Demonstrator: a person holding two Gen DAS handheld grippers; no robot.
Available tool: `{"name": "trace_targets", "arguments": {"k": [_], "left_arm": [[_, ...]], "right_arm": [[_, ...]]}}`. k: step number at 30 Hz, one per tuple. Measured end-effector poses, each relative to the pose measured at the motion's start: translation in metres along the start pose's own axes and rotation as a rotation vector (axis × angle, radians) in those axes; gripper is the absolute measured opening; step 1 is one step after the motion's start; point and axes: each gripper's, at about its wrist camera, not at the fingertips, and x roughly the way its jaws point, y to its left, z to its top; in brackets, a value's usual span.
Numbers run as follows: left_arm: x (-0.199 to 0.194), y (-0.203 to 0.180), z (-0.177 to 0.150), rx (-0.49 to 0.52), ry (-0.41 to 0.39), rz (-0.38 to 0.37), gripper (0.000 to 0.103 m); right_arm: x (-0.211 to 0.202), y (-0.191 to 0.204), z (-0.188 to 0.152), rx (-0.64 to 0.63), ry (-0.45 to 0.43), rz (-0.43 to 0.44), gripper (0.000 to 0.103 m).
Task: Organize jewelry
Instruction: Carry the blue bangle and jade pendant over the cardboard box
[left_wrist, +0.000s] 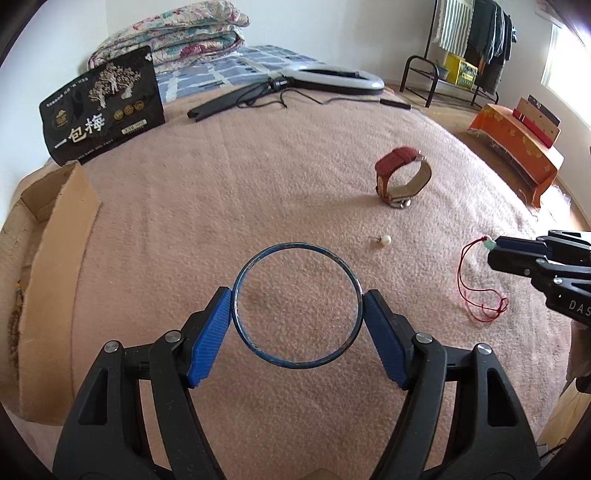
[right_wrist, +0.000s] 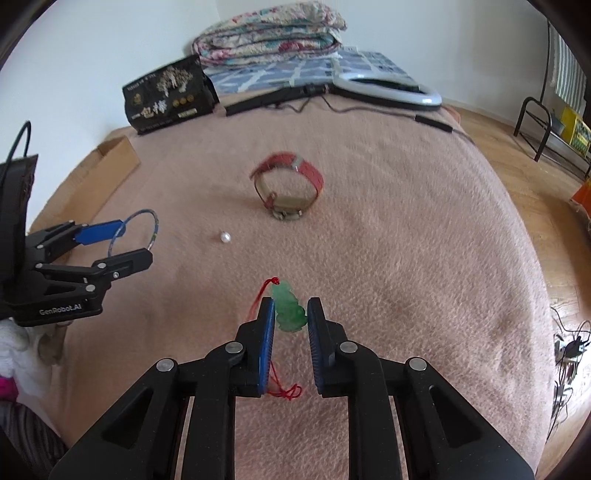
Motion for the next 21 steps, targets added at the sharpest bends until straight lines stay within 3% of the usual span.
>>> {"name": "trace_targets", "arguments": {"k": [21], "left_arm": [[-0.088,0.056,0.008,-0.068,-0.148,0.028,0.074]], "right_arm": [[-0.068,0.062,0.059,-0.066,-0.177,0.085,0.016]]}}
